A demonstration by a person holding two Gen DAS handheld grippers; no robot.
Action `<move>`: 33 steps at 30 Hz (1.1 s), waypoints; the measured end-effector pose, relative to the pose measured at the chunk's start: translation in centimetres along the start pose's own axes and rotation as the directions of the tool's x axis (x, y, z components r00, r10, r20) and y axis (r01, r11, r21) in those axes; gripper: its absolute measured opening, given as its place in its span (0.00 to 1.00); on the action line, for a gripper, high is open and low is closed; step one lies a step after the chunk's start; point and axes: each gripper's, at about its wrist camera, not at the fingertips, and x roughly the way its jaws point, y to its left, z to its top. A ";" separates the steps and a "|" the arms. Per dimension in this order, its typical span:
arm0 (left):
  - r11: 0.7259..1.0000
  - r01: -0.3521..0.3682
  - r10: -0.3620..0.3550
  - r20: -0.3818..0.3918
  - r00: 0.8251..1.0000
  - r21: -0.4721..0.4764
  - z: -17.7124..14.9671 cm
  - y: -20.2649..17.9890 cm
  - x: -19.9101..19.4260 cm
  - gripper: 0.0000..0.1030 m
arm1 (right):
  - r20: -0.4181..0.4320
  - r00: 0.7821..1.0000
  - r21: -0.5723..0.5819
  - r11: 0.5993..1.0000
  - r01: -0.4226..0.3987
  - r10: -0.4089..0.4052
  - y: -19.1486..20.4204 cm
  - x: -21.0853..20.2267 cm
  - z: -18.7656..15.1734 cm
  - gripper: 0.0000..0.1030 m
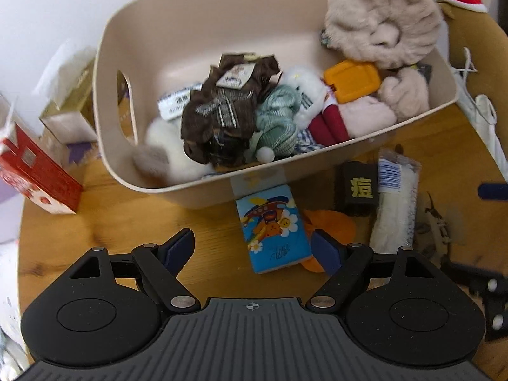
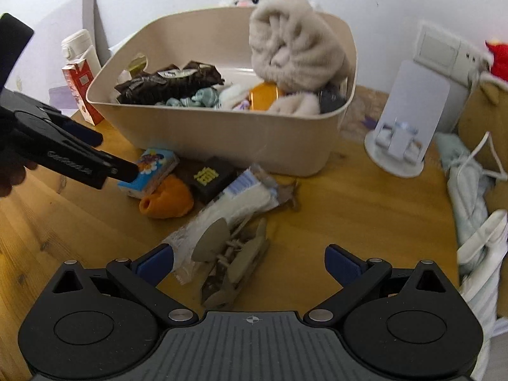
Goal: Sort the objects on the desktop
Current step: 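Release both items in basket and move both open tools back to table, then grasp cartoon tissue pack with left tool while right tool grasps beige hair claw clip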
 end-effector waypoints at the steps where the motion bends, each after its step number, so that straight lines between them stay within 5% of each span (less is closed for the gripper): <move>1: 1.000 -0.001 0.001 -0.005 1.000 -0.009 0.1 0.0 0.4 0.79 | -0.003 1.000 0.009 1.000 0.002 -0.002 0.1 0.3 -0.1 1.00; 8: 0.995 0.035 -0.040 -0.046 0.998 -0.098 0.4 1.0 2.3 0.79 | -0.006 1.000 0.048 0.999 0.005 -0.005 0.4 1.3 0.0 1.00; 14: 0.983 0.072 -0.085 -0.075 0.994 -0.171 0.5 2.1 3.4 0.77 | -0.033 0.999 0.046 0.999 0.000 0.002 0.8 2.4 0.2 0.89; 17: 0.977 0.096 -0.114 -0.085 0.990 -0.188 0.4 2.3 3.7 0.62 | -0.041 0.999 0.051 0.999 0.002 0.000 0.8 2.7 0.3 0.78; 25: 0.983 0.098 -0.111 -0.076 0.991 -0.154 -0.1 2.6 3.3 0.46 | -0.052 0.998 0.085 0.996 -0.039 0.044 0.2 2.6 0.0 0.41; 33: 0.992 0.068 -0.075 -0.065 0.995 -0.105 -1.2 2.6 2.3 0.44 | -0.036 0.999 0.091 0.995 -0.038 0.041 -0.4 1.6 -0.1 0.39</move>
